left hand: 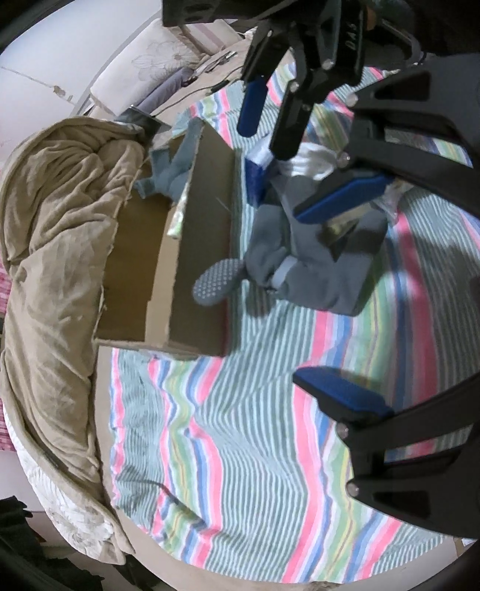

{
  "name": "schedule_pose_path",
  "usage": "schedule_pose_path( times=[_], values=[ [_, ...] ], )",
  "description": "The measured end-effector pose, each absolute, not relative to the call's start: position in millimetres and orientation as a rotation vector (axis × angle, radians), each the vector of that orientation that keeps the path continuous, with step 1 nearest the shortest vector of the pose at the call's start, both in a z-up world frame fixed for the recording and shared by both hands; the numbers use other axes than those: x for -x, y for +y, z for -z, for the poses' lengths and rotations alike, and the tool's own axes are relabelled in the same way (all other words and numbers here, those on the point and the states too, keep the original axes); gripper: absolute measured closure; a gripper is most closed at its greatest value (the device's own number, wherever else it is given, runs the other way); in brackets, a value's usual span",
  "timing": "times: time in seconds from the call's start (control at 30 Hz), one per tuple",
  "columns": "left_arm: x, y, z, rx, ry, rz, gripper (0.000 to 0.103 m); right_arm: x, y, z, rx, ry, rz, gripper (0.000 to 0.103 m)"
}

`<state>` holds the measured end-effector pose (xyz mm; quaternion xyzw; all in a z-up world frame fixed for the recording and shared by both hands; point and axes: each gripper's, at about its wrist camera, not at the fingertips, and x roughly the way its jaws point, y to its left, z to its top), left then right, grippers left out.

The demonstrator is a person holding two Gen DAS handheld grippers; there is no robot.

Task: Organize objects
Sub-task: 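Grasp the grey dotted-sole sock with the left tool while the right grasps the blue tissue pack, then carry the grey sock and tissue pack with both tools over the cardboard box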

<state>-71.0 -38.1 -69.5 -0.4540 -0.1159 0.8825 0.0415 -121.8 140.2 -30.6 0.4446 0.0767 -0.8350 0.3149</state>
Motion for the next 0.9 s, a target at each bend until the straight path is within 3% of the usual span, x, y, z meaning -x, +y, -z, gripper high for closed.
schedule_pose_path(
  times=[0.2,0.37,0.57,0.63,0.9],
  values=[
    [83,-32,82,1.406,-0.332,-2.676,0.022,127,138,41,-1.193,0.218,2.180,0.050],
    [96,-26,98,1.446,-0.318,-2.648,0.037,132,144,44,-1.199,0.187,2.170,0.067],
    [104,-17,105,1.452,-0.279,-2.647,0.055,136,152,41,-1.177,0.170,2.163,0.080],
    [104,-17,105,1.449,-0.279,-2.648,0.065,137,156,40,-1.171,0.158,2.165,0.084],
    [98,-16,93,1.411,-0.306,-2.649,0.072,136,169,27,-1.137,0.103,2.176,0.089]
  ],
)
